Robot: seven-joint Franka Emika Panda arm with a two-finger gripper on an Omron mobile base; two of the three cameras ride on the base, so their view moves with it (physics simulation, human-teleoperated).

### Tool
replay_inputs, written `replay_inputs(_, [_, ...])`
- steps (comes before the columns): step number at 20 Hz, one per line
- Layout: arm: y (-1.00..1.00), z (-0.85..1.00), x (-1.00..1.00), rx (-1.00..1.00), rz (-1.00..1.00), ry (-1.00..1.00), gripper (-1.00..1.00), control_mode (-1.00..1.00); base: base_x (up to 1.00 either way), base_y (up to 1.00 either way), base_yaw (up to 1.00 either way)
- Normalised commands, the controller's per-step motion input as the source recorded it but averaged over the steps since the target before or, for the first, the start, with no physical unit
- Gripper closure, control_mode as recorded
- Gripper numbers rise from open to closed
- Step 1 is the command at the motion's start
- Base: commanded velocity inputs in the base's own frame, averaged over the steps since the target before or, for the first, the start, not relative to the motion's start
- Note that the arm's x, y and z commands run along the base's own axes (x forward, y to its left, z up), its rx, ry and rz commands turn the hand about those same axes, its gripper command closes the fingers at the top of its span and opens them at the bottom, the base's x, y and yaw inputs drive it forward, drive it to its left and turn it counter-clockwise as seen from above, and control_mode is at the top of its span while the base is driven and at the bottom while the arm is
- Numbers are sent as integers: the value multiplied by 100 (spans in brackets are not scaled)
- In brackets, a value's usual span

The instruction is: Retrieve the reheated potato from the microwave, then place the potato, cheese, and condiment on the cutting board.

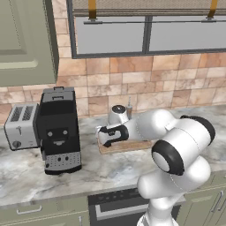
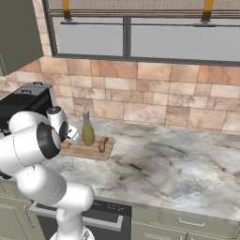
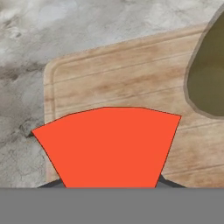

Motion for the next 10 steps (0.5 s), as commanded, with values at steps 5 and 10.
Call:
replay_inputs(5, [0, -15, -3, 1, 0, 0, 100, -100, 0, 0, 0])
replay_inputs(10, [0, -12, 0, 0, 0, -1, 100, -100, 0, 0, 0])
